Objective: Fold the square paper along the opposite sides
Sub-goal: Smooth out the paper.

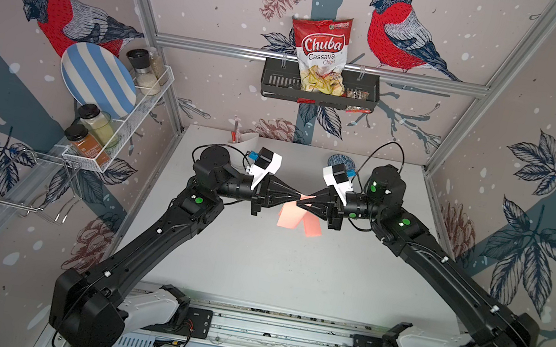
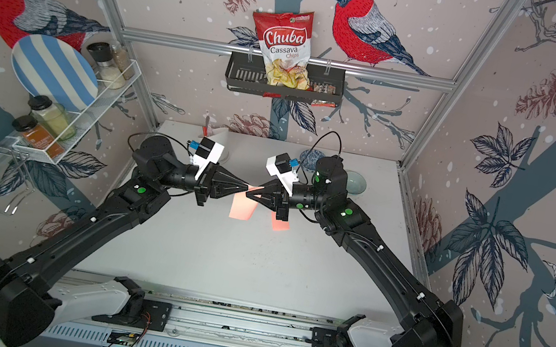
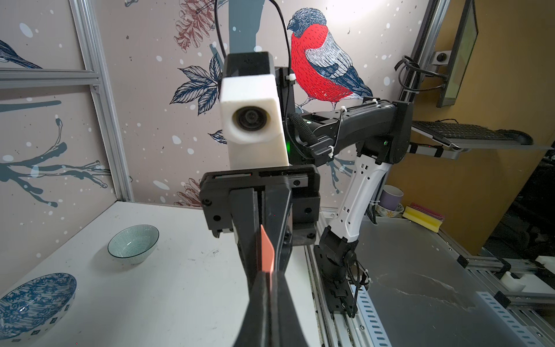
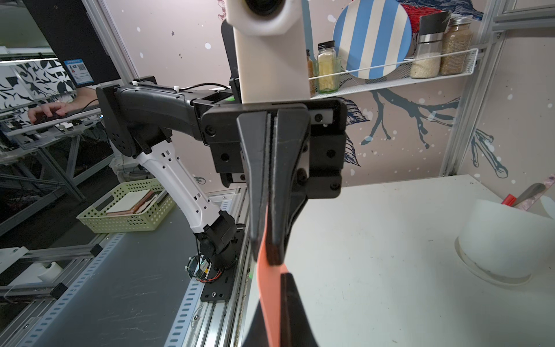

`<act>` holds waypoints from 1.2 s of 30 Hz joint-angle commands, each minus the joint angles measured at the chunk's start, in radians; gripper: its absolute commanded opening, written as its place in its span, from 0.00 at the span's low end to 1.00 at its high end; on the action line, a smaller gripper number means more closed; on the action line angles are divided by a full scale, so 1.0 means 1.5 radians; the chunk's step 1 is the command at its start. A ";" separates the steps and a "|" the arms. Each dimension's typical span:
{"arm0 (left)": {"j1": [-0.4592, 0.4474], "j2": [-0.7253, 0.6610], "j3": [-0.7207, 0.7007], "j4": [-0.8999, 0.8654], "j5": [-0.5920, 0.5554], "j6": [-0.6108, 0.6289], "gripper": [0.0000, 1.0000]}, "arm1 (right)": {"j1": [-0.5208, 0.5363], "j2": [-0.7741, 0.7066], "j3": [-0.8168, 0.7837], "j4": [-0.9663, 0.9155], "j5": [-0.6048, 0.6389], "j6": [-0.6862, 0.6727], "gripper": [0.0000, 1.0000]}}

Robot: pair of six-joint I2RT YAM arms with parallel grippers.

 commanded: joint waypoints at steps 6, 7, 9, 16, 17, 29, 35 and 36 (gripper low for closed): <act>-0.001 -0.002 0.010 0.009 0.001 0.008 0.00 | 0.001 -0.018 -0.009 0.006 0.005 -0.018 0.24; -0.001 -0.002 0.011 0.007 0.002 0.009 0.00 | 0.001 -0.020 -0.010 0.006 0.005 -0.019 0.24; -0.001 -0.002 0.014 0.003 0.000 0.011 0.00 | 0.000 -0.021 -0.012 0.006 0.007 -0.018 0.04; -0.001 -0.002 0.019 -0.008 -0.006 0.018 0.00 | 0.000 -0.024 -0.019 0.009 0.010 -0.017 0.00; -0.001 -0.003 0.021 -0.010 -0.007 0.020 0.00 | 0.000 -0.024 -0.023 0.010 0.014 -0.015 0.05; -0.001 -0.011 0.038 -0.008 -0.008 0.014 0.00 | 0.002 -0.043 -0.040 0.024 0.019 -0.008 0.17; -0.001 -0.014 0.044 -0.006 -0.013 0.013 0.00 | 0.003 -0.044 -0.042 0.017 0.015 -0.013 0.01; -0.001 -0.013 0.046 -0.005 -0.014 0.013 0.00 | 0.004 -0.044 -0.044 0.018 0.015 -0.014 0.16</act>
